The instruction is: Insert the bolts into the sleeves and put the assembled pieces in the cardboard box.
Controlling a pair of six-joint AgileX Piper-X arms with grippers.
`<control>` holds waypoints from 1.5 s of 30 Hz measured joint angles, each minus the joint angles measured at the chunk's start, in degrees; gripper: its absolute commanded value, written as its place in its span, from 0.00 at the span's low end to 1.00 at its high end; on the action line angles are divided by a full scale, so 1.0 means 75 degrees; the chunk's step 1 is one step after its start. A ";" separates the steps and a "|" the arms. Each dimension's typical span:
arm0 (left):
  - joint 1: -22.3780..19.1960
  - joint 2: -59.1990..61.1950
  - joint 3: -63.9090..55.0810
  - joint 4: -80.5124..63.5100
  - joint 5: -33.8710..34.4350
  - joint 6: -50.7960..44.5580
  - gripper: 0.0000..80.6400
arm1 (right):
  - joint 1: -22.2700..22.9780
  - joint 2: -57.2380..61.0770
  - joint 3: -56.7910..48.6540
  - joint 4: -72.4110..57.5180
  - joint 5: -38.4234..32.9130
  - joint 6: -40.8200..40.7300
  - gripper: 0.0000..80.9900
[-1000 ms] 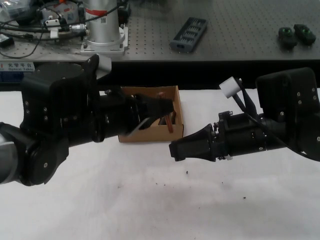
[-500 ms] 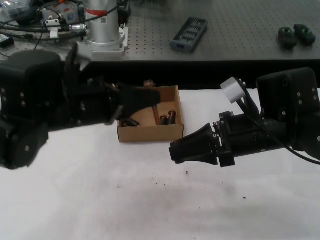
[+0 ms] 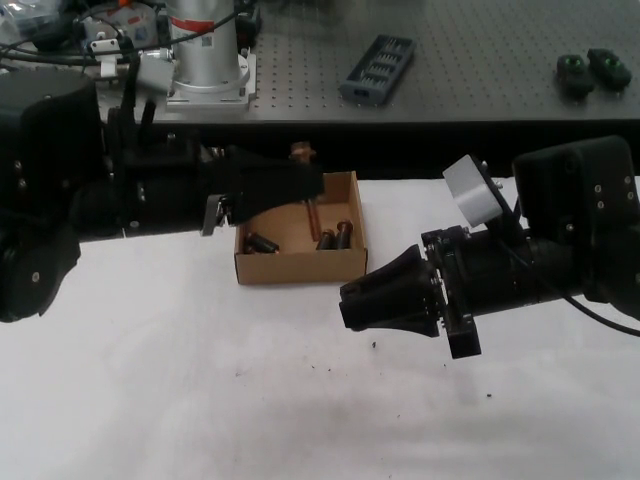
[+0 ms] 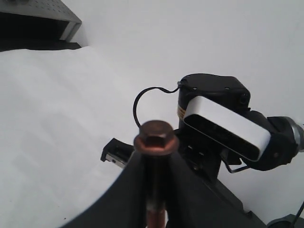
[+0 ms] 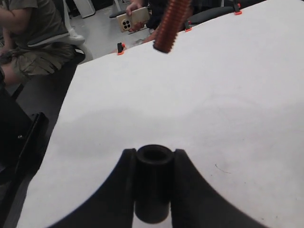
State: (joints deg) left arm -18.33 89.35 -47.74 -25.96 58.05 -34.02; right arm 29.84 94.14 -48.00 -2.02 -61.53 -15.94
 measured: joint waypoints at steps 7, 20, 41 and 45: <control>-0.0082 0.0000 0.0000 0.0000 -0.0057 0.0829 0.01 | 0.0000 0.0000 0.0000 0.0000 0.0134 -0.0159 0.05; -0.0199 -0.0379 0.0000 0.1438 -0.0021 0.2263 0.01 | 0.0547 0.0000 0.0000 0.0032 0.0140 -0.0058 0.05; -0.0199 -0.0962 0.0000 0.2405 -0.0186 0.3145 0.01 | 0.0556 0.0000 0.0000 -0.1080 0.0140 0.1232 0.05; -0.0199 -0.0962 0.0000 0.2405 -0.0287 0.3357 0.01 | 0.0556 0.0000 0.0000 -0.1080 0.0140 0.1293 0.05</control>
State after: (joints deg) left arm -19.82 82.13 -47.74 -7.93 55.89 -8.84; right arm 34.01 94.14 -48.00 -10.12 -60.48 -6.25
